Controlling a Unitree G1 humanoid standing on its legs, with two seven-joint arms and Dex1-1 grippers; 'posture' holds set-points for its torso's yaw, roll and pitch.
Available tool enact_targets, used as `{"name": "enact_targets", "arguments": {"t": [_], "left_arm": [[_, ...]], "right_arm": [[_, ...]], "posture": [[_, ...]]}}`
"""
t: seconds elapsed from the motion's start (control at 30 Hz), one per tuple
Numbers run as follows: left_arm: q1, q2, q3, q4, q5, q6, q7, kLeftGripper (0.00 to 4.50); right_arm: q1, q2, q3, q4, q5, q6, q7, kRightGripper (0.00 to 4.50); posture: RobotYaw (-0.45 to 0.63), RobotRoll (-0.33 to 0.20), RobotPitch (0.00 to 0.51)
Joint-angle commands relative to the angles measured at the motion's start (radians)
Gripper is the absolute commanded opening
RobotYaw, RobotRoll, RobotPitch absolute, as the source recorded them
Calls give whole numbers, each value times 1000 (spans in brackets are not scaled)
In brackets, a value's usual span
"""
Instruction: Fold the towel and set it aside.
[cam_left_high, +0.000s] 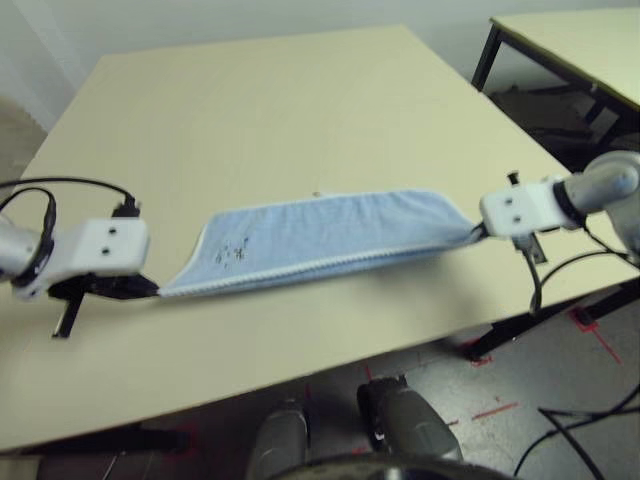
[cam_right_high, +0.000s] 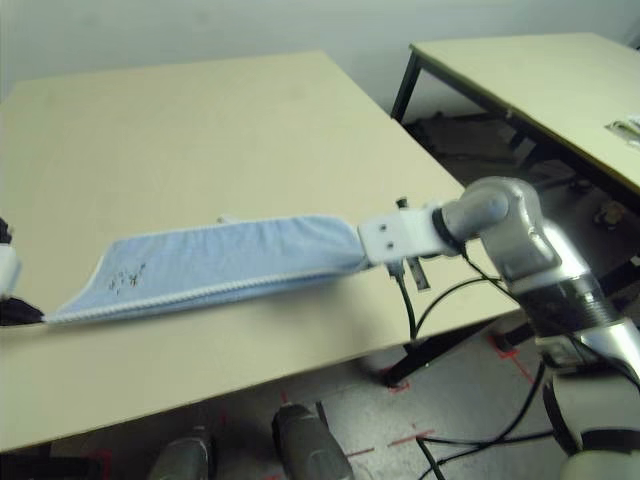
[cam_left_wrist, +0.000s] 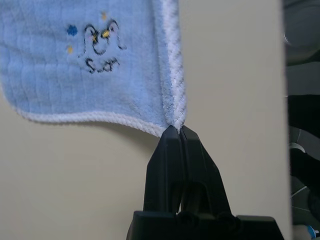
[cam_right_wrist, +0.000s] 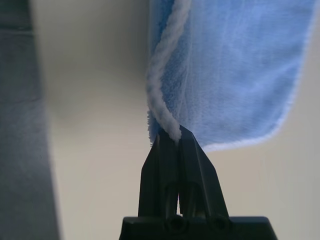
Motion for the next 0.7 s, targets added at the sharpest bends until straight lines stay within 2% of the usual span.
{"name": "enact_targets", "arguments": {"t": [0.03,0.07,0.17,0.27,0.5,0.53,0.63,0.7], "left_arm": [[57,-15,59,-77,16,57,5,45],[70,-17,69,-90,19,70,4,45],[99,-20,93,-118,25,109,-2,0],[128,-4,135,-148,-14,193,-58,660],[134,34,188,-123,-30,248,-164,3004],[139,41,191,-118,-30,243,-167,3339],[166,72,208,-98,-50,236,-167,4321],[172,81,214,-89,-59,234,-167,4452]], "right_arm": [[23,-12,-15,-45,-8,18,7,0],[28,-13,-16,-54,-10,30,10,0],[36,-16,-21,-83,0,88,29,710],[36,-38,-28,-118,24,130,74,1686],[49,-106,-31,-138,33,118,161,4288],[53,-115,-29,-138,35,114,168,4500],[71,-184,0,-147,61,102,174,4500],[80,-217,14,-150,76,83,174,4500]], "posture": [[-68,0,103],[-67,0,103],[-68,0,103],[-70,0,103],[-82,0,96],[-83,0,95],[-85,0,93],[-86,0,93]]}}
